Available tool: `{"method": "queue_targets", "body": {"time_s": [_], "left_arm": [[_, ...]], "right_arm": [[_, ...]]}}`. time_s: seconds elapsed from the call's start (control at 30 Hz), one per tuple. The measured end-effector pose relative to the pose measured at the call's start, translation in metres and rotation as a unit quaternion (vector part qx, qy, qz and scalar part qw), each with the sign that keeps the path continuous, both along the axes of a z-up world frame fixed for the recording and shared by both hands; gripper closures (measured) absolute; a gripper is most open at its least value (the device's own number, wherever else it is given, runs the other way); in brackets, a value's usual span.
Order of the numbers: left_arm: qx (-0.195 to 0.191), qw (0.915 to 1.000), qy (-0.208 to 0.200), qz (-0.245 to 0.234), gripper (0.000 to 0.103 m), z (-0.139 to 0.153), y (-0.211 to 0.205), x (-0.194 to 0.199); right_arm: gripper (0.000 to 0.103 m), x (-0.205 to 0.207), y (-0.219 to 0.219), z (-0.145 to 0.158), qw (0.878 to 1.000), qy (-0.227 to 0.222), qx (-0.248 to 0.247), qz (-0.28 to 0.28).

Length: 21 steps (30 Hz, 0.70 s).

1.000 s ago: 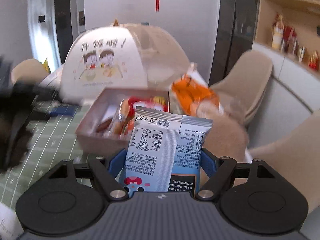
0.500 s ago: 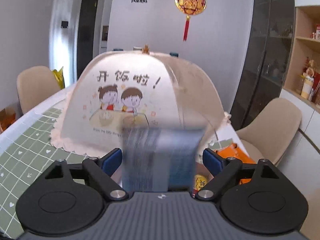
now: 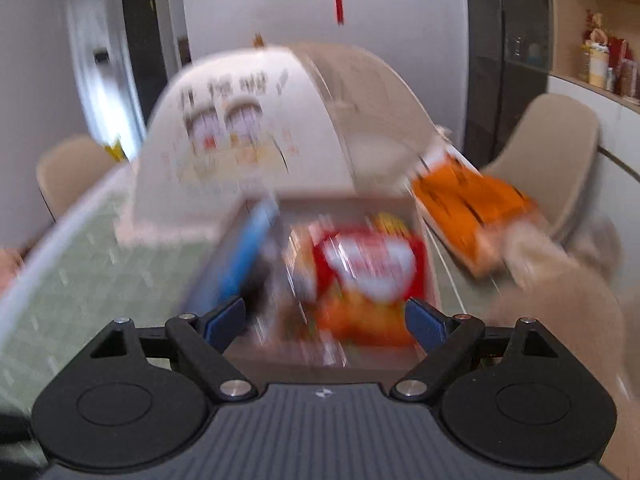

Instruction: Organize snacks

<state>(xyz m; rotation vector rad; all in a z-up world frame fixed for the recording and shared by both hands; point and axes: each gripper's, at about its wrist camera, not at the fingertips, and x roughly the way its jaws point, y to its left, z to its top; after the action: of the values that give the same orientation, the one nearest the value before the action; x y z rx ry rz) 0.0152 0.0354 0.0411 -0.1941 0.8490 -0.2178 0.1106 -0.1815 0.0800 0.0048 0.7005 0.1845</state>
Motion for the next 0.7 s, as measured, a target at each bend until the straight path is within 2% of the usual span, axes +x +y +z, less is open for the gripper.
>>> {"method": "queue_targets", "body": {"time_s": [0.13, 0.27, 0.43, 0.57, 0.7], "left_arm": [[0.039, 0.9992, -0.008, 0.005, 0.065, -0.018, -0.017, -0.003], [0.086, 0.9948, -0.054, -0.005, 0.064, -0.026, -0.035, -0.012], [0.127, 0.9865, -0.103, -0.004, 0.064, -0.037, -0.056, -0.018], [0.121, 0.9872, -0.104, 0.007, 0.064, -0.037, -0.06, -0.014], [0.132, 0.9856, -0.104, 0.017, 0.064, -0.037, -0.068, -0.011]], "right_arm": [[0.015, -0.037, -0.002, -0.038, 0.999, 0.043, -0.022, -0.004], [0.014, -0.059, -0.001, -0.068, 0.996, 0.076, -0.038, -0.016], [0.013, -0.076, 0.0, -0.076, 0.998, 0.039, -0.036, -0.03], [0.006, -0.078, -0.002, -0.079, 0.998, 0.034, -0.032, -0.05], [0.006, -0.078, -0.001, -0.076, 0.997, 0.032, -0.036, -0.061]]}}
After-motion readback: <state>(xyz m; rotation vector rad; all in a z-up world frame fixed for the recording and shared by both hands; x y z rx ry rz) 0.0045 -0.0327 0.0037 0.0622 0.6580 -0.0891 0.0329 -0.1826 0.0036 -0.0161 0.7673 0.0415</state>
